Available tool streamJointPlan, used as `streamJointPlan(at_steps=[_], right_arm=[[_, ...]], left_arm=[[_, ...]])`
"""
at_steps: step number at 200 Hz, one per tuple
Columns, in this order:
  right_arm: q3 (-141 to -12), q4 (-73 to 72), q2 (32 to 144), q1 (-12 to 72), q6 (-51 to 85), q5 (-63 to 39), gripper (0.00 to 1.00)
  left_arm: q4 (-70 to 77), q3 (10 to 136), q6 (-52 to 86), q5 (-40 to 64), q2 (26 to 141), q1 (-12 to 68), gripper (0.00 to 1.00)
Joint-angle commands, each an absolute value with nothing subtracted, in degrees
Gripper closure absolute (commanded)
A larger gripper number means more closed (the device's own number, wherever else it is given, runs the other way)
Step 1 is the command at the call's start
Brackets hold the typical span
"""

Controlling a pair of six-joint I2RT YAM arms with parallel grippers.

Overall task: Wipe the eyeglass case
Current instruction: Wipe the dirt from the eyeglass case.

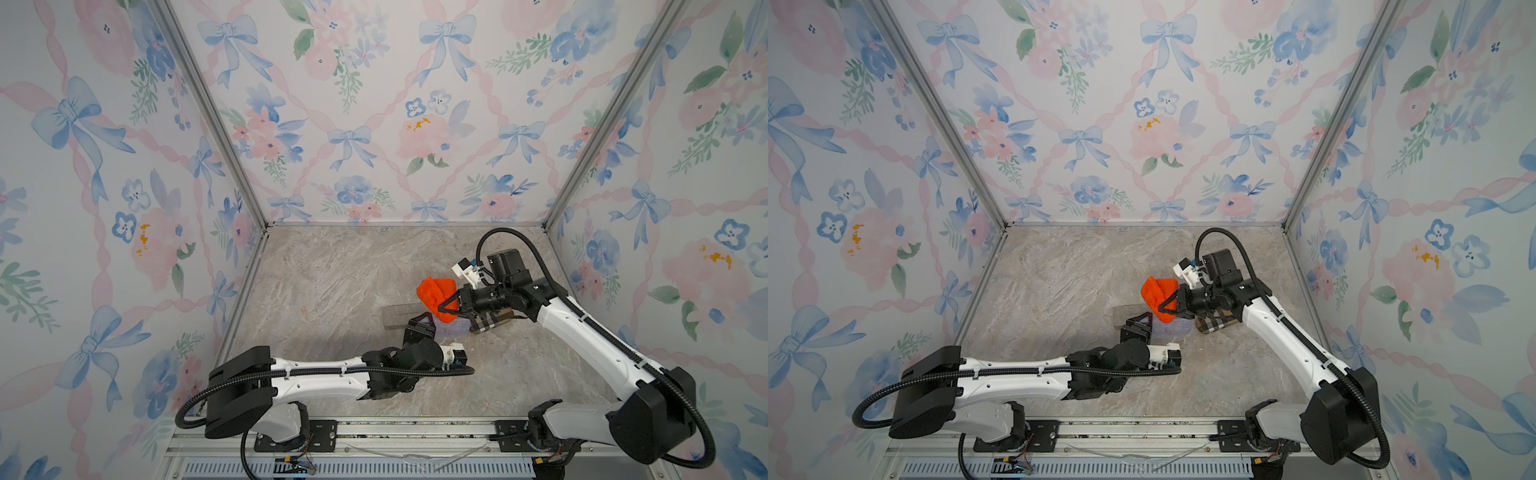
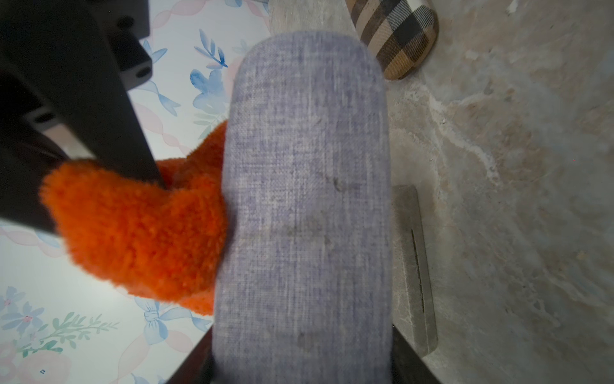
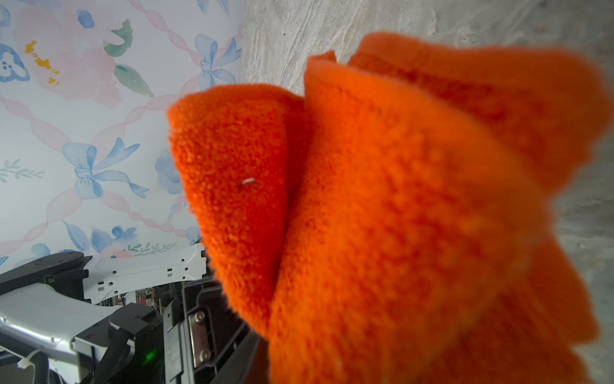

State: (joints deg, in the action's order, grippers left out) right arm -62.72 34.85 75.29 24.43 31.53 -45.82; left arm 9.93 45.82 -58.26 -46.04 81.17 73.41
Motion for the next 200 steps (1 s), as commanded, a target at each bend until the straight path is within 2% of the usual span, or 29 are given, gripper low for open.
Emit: streamJointPlan(at_steps=[1,31,46,114,150,173,200], right_arm=[[-61.93,43.05,75.21,21.71,29.68,-46.4,1.0],[-56.5,47.97,70.42,10.53,24.76,-48.21,1.0],[-55.35,47.66,68.51,8.27,25.27,-49.32,1.0],[-58.89,34.11,69.43,22.06,39.59,-49.11,1.0],[-56.87,27.12,68.47,24.9,45.63,-50.03,1.0],[-55.85,34.5,67.81,20.27,39.64,-50.06,1.0],[-53.71,42.43,64.53,8.54,31.77,-52.69,1.0]], left_arm=[[19.41,47.2,-55.24,-49.22,78.15,72.51,0.68],[19.43,47.36,-55.24,-49.4,78.4,72.42,0.68],[19.46,47.46,-54.78,-49.33,78.55,72.47,0.68],[19.4,47.55,-54.93,-49.37,78.77,72.51,0.67],[19.5,47.55,-54.09,-49.39,78.31,72.63,0.67],[19.47,47.31,-54.44,-49.87,78.2,72.6,0.67],[19.36,46.26,-54.67,-50.38,76.46,72.51,0.67]])
